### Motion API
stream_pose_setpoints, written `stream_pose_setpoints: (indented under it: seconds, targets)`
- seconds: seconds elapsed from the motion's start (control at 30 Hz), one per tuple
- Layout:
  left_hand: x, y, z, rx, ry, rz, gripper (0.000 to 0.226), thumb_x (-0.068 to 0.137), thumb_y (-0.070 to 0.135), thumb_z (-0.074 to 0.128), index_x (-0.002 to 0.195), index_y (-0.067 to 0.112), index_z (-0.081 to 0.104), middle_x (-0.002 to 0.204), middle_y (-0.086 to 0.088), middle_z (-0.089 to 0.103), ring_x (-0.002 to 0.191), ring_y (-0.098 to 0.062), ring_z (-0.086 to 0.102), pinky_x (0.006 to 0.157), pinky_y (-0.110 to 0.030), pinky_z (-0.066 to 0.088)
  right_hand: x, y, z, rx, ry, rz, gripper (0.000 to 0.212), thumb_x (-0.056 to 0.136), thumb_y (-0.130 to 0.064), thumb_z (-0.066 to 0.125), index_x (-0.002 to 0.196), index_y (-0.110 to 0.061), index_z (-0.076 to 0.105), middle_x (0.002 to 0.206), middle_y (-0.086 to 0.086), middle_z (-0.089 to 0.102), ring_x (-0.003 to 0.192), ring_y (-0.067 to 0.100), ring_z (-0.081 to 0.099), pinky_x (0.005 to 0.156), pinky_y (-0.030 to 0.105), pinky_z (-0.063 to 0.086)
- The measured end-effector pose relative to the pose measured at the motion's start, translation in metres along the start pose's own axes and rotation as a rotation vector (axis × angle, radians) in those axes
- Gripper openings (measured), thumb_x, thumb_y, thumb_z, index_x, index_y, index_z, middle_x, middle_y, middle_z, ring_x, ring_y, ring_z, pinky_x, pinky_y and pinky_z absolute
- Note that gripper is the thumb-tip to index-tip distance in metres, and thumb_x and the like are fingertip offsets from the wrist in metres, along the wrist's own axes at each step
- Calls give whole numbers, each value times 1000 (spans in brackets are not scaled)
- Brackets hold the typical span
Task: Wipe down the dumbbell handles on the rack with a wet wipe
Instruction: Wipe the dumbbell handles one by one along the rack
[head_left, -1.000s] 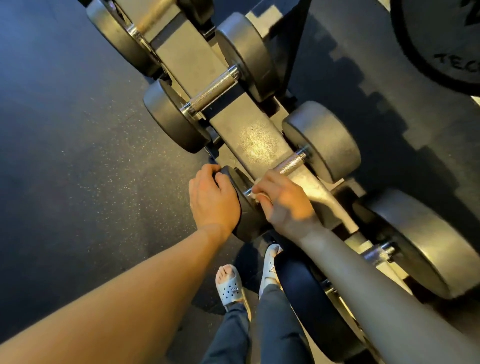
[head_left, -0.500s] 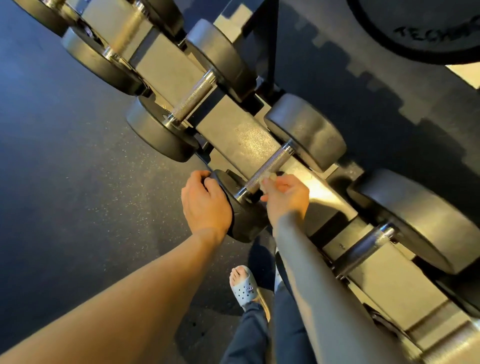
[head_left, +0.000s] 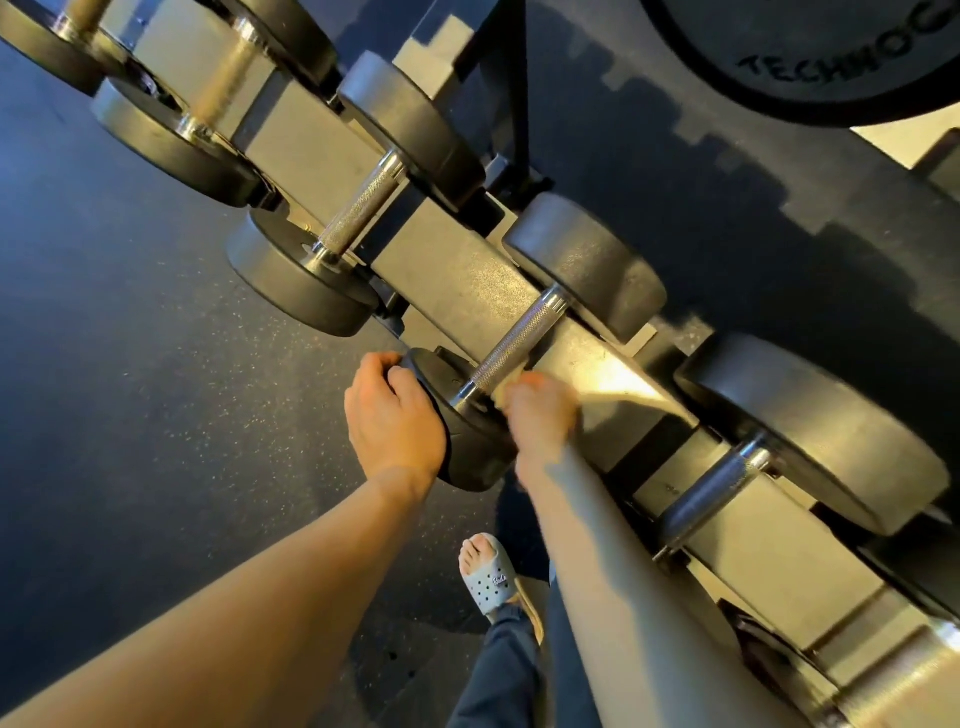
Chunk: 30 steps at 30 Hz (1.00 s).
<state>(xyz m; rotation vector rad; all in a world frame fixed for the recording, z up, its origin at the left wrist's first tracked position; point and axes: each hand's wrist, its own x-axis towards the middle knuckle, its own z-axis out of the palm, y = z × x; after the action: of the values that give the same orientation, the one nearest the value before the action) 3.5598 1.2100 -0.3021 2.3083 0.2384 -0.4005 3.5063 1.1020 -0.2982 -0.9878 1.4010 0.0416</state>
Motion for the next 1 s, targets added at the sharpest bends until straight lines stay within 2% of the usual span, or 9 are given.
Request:
stream_pose_setpoints:
  seconds: [0.1, 0.27, 0.4, 0.53, 0.63, 0.7, 0.8, 0.9, 1.0]
  targets:
    - [0, 0, 0, 2, 0, -7, 22, 104, 29, 33, 112, 33, 53, 116, 4, 61, 110, -21, 57, 100, -49, 51, 7, -5, -4, -239, -115, 58, 19, 96, 0, 51, 80, -8, 57, 75, 4, 52, 70, 14, 55, 62, 22, 48]
    - [2, 0, 1, 4, -5, -26, 22, 105, 27, 34, 112, 32, 54, 113, 6, 61, 108, -20, 57, 98, -47, 52, 15, -24, -16, 244, -8, 75, 21, 96, 6, 48, 92, -4, 66, 81, 10, 60, 74, 17, 55, 65, 24, 48]
    - [2, -1, 1, 2, -5, -22, 21, 104, 28, 34, 111, 33, 53, 113, 6, 62, 107, -20, 57, 98, -48, 53, 1, -13, -14, -131, -128, -39, 24, 95, 5, 46, 78, -5, 61, 74, 7, 51, 71, 14, 50, 59, 18, 42]
    - [0, 1, 1, 8, -5, -23, 19, 106, 26, 35, 110, 33, 52, 112, 7, 61, 106, -19, 58, 98, -46, 53, -3, -9, -23, -499, -225, -151, 18, 98, -7, 58, 89, -2, 73, 82, 8, 67, 79, 14, 64, 61, 13, 52]
    - [0, 3, 1, 15, 1, -27, 19, 106, 25, 35, 110, 33, 51, 111, 6, 60, 106, -19, 58, 97, -45, 52, -1, -15, -25, -472, -68, -331, 23, 95, -18, 66, 74, -15, 72, 76, 8, 71, 79, 21, 70, 76, 39, 63]
    - [-1, 4, 1, 17, 9, -21, 19, 105, 25, 34, 109, 32, 52, 109, 6, 61, 105, -20, 58, 96, -45, 53, -2, -21, -21, -506, 46, -559, 24, 96, -25, 66, 72, -22, 66, 75, -1, 67, 74, 15, 66, 73, 41, 62]
    - [-3, 4, 0, 14, 18, -7, 19, 103, 29, 33, 107, 32, 52, 106, 6, 61, 102, -20, 58, 93, -46, 54, 3, -32, -9, -1088, 160, -1057, 12, 94, -29, 65, 89, -20, 70, 98, 1, 61, 94, 19, 56, 86, 41, 51]
    - [-3, 4, 0, 0, 24, 4, 23, 101, 32, 33, 109, 30, 55, 105, 5, 62, 102, -19, 58, 92, -46, 54, 2, -55, 9, -1619, -77, -1218, 14, 94, -25, 63, 103, -16, 70, 107, 6, 64, 107, 26, 54, 96, 43, 39]
    - [-5, 4, -1, -10, 20, 14, 24, 102, 33, 33, 108, 29, 55, 106, 6, 61, 102, -19, 58, 91, -45, 54, 1, -81, 25, -1810, -485, -996, 8, 96, -15, 59, 103, -14, 63, 85, 2, 57, 92, 28, 61, 83, 38, 44]
